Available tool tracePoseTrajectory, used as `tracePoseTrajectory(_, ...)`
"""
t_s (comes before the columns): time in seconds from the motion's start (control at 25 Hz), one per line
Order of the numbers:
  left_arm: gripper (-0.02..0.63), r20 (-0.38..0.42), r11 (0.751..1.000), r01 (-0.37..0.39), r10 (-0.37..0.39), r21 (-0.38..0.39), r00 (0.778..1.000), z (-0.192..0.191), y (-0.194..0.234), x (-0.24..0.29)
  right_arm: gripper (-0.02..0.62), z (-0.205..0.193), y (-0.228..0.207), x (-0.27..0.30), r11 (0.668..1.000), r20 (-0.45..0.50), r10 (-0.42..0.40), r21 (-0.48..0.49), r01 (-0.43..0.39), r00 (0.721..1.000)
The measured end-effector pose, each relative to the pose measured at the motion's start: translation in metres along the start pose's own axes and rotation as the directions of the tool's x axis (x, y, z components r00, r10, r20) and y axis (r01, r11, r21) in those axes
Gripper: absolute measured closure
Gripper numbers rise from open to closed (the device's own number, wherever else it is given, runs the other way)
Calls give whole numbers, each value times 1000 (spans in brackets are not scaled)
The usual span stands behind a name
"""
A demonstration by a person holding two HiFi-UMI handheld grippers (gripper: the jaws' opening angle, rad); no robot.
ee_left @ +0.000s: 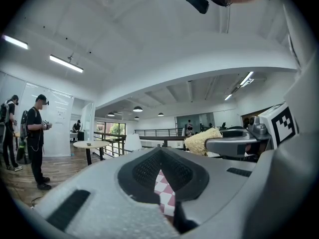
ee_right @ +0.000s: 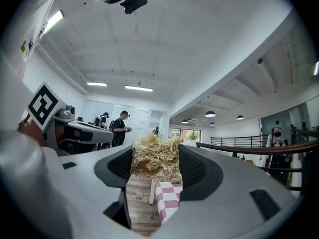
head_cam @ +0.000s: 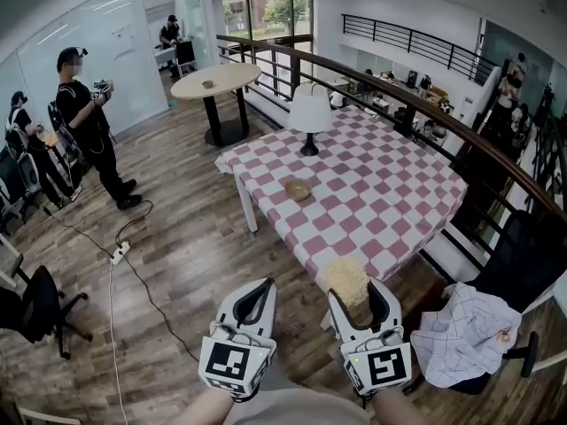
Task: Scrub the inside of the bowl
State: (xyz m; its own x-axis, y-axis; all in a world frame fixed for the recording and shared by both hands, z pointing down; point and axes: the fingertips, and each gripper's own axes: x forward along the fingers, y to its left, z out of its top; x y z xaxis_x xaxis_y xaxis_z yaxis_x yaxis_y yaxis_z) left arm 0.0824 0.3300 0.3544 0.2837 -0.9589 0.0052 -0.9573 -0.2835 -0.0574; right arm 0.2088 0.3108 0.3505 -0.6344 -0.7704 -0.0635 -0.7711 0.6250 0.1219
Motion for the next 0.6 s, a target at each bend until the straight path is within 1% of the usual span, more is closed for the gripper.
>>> tracePoseTrajectory(0.12,592,3,1000,4,-4,-3,1000,-9,14,14,347,-7,-3,19,1000,-5,3,-19,-3,1000)
tracePoseTrajectory(0.24,592,-17,999,15,-15,-35,1000,-17,25,28,347,-14,-2,34,999,-27,10,-34,-11,1000)
tracePoseTrajectory(0.4,592,0,999,29,-29,-39,1000,-21,44,53,347,-19,-10,62,999,-29,3,-34,-4,1000)
tracePoseTrajectory(0.6,592,18,997,43,-42,-66,999,-18,71,85,347,-29,-19,105,999,-51,-1,-46,-1,999)
